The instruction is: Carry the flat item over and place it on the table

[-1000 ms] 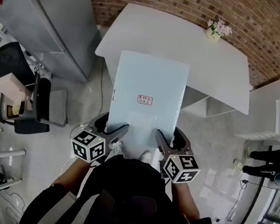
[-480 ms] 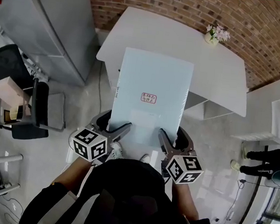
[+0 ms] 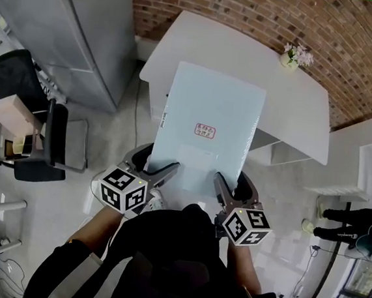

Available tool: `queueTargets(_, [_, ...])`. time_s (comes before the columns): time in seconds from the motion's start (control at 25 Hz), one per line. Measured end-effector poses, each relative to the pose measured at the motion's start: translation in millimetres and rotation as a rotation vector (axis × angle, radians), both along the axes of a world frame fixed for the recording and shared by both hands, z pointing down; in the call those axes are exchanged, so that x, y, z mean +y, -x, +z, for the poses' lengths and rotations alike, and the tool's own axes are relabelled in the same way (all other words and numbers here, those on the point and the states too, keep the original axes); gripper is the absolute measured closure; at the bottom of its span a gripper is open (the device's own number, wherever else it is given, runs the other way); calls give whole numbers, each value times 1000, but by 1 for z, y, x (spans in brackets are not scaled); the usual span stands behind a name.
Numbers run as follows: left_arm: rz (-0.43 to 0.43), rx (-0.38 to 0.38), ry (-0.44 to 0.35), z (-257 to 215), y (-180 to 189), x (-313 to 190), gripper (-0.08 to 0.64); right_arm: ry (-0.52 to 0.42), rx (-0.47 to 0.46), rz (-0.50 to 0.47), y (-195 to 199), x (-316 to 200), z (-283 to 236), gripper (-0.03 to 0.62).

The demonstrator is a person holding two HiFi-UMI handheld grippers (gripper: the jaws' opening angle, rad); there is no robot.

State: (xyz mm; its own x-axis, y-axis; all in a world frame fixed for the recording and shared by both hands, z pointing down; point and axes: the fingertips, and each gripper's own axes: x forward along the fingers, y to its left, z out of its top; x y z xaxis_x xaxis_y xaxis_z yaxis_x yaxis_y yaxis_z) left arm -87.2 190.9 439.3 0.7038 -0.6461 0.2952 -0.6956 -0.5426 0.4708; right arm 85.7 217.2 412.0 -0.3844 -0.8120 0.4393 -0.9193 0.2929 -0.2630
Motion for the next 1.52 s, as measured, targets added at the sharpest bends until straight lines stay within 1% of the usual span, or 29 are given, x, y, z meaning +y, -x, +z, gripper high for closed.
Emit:
queueTargets(0.24, [-15, 3, 12, 5, 10, -8, 173, 12, 6, -17, 9, -12, 4, 295])
queueTargets(0.64, [-44, -37, 26, 9, 3, -49, 173, 32, -31, -45, 2, -58, 16, 295])
queueTargets(0.96, [-70, -65, 49, 14, -15, -97, 173, 50, -59, -72, -17, -111, 25, 295])
queueTargets(1.2, [-94, -78, 52, 13, -32, -129, 173, 49, -74, -93, -35, -147, 26, 295])
queueTargets(1.52, [-141, -93, 57, 12, -52, -160, 173, 44, -87, -141, -56, -186, 27, 296])
